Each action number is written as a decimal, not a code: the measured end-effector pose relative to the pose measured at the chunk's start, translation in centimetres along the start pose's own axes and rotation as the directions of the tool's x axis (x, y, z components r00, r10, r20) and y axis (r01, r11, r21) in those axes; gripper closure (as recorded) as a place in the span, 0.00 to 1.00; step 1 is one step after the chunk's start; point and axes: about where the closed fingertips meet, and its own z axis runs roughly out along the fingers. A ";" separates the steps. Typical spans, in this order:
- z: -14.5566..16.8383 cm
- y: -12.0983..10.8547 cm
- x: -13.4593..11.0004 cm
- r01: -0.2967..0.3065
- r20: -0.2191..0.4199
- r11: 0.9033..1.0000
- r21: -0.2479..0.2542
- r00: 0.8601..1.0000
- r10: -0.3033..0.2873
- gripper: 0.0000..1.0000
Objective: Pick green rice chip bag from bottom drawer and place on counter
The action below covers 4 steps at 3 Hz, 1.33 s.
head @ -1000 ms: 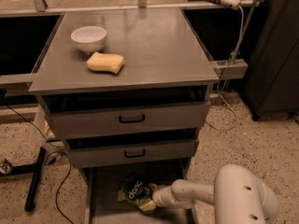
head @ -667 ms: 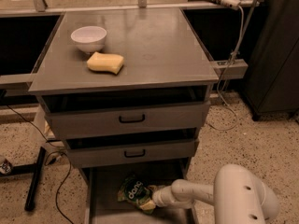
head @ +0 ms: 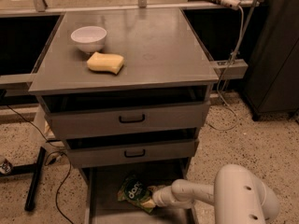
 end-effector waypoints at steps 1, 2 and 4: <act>-1.2 0.8 -0.4 0.013 0.003 0.999 -0.037 1.000 -0.013 1.00; -4.3 1.5 -1.6 0.047 0.021 0.996 -0.080 0.999 -0.045 1.00; -14.3 1.3 -5.5 0.168 0.047 0.984 -0.053 0.985 -0.166 1.00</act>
Offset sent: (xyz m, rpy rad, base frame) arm -0.0282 -0.0321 0.0865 0.0550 0.0069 0.1531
